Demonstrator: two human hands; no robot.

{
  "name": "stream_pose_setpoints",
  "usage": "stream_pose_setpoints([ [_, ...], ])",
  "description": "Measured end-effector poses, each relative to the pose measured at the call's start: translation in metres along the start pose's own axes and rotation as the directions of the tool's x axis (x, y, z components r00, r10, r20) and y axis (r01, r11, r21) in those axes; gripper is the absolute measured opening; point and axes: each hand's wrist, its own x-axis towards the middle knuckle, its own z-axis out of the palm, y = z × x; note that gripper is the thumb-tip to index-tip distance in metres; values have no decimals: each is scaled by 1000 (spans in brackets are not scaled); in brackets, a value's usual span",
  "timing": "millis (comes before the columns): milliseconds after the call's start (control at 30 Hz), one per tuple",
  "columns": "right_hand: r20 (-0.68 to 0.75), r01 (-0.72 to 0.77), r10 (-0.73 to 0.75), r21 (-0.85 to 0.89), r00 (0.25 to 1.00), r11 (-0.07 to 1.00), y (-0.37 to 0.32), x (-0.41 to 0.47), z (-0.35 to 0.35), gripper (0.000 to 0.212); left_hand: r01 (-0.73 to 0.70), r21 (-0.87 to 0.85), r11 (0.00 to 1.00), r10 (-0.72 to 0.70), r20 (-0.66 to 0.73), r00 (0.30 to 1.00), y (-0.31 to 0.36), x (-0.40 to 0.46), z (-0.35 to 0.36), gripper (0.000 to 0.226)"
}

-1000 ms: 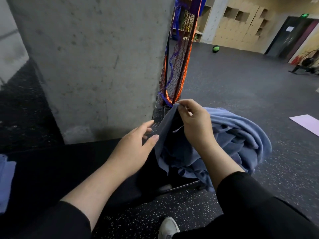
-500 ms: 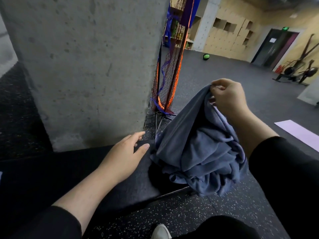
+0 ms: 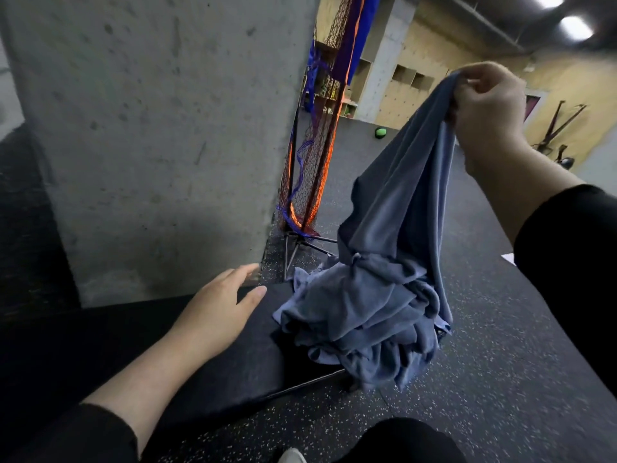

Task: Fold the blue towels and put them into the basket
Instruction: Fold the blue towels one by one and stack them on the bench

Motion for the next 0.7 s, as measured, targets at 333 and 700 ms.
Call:
stream_pose_setpoints([
  [333,61,128,-146,236,987,963,-66,-18,22,21,2,-68,998,-5,-52,999,5,-4,-25,54],
  [700,543,-69,-32,165,839,984,-36,-191,163,15,5,-371,928,-63,-143,988,-6,-21,-61,66],
])
